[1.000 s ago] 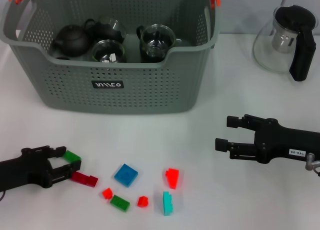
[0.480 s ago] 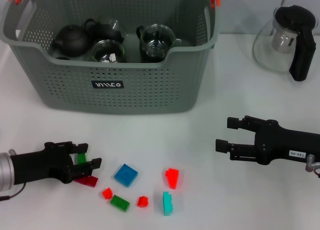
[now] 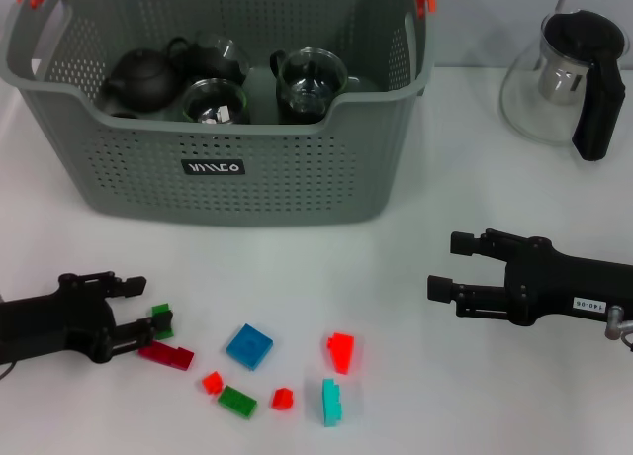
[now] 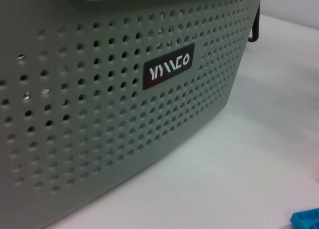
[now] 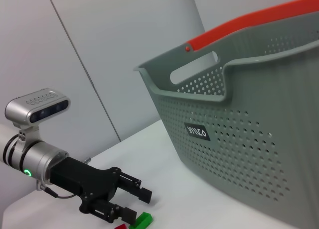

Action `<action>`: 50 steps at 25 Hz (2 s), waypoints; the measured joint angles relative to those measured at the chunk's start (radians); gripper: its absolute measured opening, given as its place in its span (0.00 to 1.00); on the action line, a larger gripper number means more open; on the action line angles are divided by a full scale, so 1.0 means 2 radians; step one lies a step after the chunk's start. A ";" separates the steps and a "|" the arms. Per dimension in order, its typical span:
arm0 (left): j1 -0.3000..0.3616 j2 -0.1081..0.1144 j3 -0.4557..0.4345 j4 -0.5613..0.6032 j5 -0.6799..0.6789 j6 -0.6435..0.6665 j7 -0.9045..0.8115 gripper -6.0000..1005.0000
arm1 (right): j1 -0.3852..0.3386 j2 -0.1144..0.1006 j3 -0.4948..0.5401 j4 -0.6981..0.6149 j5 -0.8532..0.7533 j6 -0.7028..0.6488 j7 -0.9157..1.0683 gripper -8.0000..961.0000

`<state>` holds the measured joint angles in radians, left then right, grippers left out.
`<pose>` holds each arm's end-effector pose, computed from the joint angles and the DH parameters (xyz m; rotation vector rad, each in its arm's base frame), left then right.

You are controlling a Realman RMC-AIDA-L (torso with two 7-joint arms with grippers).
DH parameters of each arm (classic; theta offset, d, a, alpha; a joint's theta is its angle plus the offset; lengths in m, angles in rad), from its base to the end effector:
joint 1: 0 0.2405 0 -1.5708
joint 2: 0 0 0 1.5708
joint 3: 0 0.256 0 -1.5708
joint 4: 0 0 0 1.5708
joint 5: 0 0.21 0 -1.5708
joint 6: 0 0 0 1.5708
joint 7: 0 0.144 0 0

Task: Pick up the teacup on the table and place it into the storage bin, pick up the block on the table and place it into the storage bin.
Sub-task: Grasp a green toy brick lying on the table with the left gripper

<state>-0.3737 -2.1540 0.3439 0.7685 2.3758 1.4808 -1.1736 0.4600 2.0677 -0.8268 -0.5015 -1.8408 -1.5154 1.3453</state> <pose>-0.3570 0.2697 0.0071 -2.5438 -0.7118 -0.3036 0.2789 0.3013 -0.0287 -2.7063 0.8037 0.8061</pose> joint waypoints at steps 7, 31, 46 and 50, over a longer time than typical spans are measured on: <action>0.002 -0.002 0.010 0.003 0.001 0.000 0.000 0.59 | 0.000 0.000 0.000 0.000 0.000 0.000 0.000 0.96; 0.004 -0.008 0.013 -0.009 0.002 -0.013 0.017 0.58 | -0.002 0.000 -0.002 0.000 -0.001 -0.001 0.000 0.96; 0.003 -0.008 0.008 -0.005 -0.003 -0.017 0.023 0.57 | -0.005 -0.001 -0.002 0.000 -0.001 -0.002 -0.002 0.96; 0.011 -0.010 0.004 -0.005 -0.023 -0.007 0.074 0.57 | -0.005 -0.001 -0.001 0.000 -0.001 -0.002 -0.004 0.96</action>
<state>-0.3510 -2.1730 0.3523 0.7581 2.3303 1.4667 -1.0247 0.4494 2.0662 -0.8286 -0.5016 -1.8423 -1.5187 1.3379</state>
